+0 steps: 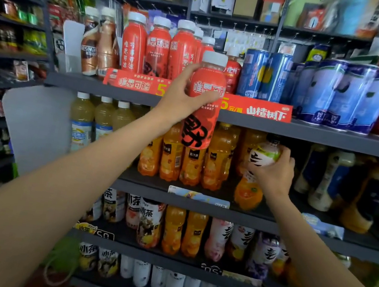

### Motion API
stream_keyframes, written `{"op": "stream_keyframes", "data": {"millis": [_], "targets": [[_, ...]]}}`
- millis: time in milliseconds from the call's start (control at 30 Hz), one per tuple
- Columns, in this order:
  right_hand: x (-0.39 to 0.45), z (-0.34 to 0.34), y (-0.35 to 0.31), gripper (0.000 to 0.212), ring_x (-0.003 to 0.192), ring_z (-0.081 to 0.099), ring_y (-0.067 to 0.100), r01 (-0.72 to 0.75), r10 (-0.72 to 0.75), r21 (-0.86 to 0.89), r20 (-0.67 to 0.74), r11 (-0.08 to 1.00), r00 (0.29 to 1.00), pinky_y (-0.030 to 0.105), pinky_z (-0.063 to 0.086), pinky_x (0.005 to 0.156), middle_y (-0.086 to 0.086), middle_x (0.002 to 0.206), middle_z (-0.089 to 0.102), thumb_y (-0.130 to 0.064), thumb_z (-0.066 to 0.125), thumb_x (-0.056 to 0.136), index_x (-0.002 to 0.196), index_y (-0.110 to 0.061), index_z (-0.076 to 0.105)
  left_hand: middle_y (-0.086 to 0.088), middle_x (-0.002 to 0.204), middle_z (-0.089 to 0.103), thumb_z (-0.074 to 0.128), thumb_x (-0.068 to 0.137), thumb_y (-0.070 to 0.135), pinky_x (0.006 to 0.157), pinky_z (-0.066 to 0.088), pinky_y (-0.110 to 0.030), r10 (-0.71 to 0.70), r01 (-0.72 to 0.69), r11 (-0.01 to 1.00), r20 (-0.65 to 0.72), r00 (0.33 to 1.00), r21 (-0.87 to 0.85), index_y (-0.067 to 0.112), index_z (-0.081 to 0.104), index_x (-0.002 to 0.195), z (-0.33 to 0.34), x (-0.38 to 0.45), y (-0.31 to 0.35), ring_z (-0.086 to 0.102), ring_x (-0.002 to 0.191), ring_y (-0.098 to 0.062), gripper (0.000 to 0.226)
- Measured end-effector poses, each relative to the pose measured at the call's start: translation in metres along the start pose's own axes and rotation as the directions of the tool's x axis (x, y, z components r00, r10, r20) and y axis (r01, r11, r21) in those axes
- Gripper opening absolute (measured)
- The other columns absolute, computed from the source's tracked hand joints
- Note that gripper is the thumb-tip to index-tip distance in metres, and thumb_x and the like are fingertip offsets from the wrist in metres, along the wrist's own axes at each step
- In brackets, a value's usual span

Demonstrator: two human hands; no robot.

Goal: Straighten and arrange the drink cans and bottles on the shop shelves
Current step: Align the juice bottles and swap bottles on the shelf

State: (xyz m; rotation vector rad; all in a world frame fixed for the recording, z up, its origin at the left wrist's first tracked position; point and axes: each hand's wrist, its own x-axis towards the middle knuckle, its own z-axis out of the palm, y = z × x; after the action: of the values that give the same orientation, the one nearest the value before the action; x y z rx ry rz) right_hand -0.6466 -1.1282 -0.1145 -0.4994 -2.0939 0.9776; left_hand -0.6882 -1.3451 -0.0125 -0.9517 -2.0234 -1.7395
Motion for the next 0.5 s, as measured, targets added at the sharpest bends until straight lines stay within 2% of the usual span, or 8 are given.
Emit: {"op": "stream_keyframes", "data": {"millis": [67, 133, 267, 400, 500], "targets": [[0.006, -0.003, 0.007, 0.083, 0.119, 0.046, 0.036, -0.003, 0.004, -0.036, 0.017, 0.999, 1.000, 0.044, 0.043, 0.092, 0.016, 0.135, 0.039, -0.026, 0.083, 0.067, 0.133, -0.011, 0.036, 0.008, 0.120, 0.050, 0.066, 0.083, 0.026, 0.075, 0.051, -0.012, 0.010, -0.010, 1.000, 0.005, 1.000, 0.014, 0.025, 0.035, 0.134, 0.009, -0.001, 0.002, 0.054, 0.100, 0.000, 0.060], [0.013, -0.005, 0.015, 0.082, 0.118, 0.046, 0.037, -0.006, 0.008, -0.067, 0.034, 0.998, 0.999, 0.044, 0.043, 0.091, 0.016, 0.136, 0.038, -0.025, 0.082, 0.069, 0.134, -0.010, 0.035, 0.008, 0.116, 0.048, 0.066, 0.084, 0.024, 0.068, 0.050, -0.008, 0.005, -0.005, 1.000, 0.000, 1.000, 0.016, 0.022, 0.033, 0.136, 0.017, -0.002, 0.003, 0.052, 0.093, 0.004, 0.061], [0.031, -0.003, 0.025, 0.084, 0.121, 0.045, 0.037, -0.028, 0.032, -0.064, 0.052, 0.998, 0.998, 0.046, 0.042, 0.094, 0.017, 0.136, 0.039, -0.023, 0.082, 0.069, 0.136, -0.010, 0.033, 0.008, 0.114, 0.049, 0.066, 0.084, 0.020, 0.069, 0.049, -0.006, 0.007, -0.007, 1.000, -0.007, 1.000, 0.015, 0.022, 0.034, 0.133, 0.029, -0.001, -0.001, 0.053, 0.091, 0.004, 0.059], [0.042, 0.008, 0.024, 0.082, 0.124, 0.042, 0.036, -0.055, 0.057, -0.023, 0.120, 0.998, 0.991, 0.045, 0.040, 0.097, 0.018, 0.135, 0.040, -0.022, 0.081, 0.069, 0.134, -0.008, 0.033, 0.006, 0.118, 0.049, 0.067, 0.082, 0.023, 0.073, 0.051, -0.011, -0.024, 0.023, 1.000, -0.026, 0.999, -0.008, 0.023, 0.034, 0.135, 0.036, 0.002, -0.005, 0.054, 0.095, 0.001, 0.062], [0.042, 0.018, 0.026, 0.078, 0.121, 0.046, 0.035, -0.130, 0.126, 0.022, 0.149, 0.991, 0.981, 0.044, 0.044, 0.093, 0.019, 0.132, 0.045, -0.023, 0.079, 0.072, 0.131, -0.004, 0.032, 0.009, 0.115, 0.048, 0.067, 0.083, 0.021, 0.070, 0.050, -0.008, -0.018, 0.018, 1.000, -0.042, 0.999, -0.016, 0.026, 0.036, 0.130, 0.039, 0.004, -0.006, 0.053, 0.094, 0.002, 0.057]]}}
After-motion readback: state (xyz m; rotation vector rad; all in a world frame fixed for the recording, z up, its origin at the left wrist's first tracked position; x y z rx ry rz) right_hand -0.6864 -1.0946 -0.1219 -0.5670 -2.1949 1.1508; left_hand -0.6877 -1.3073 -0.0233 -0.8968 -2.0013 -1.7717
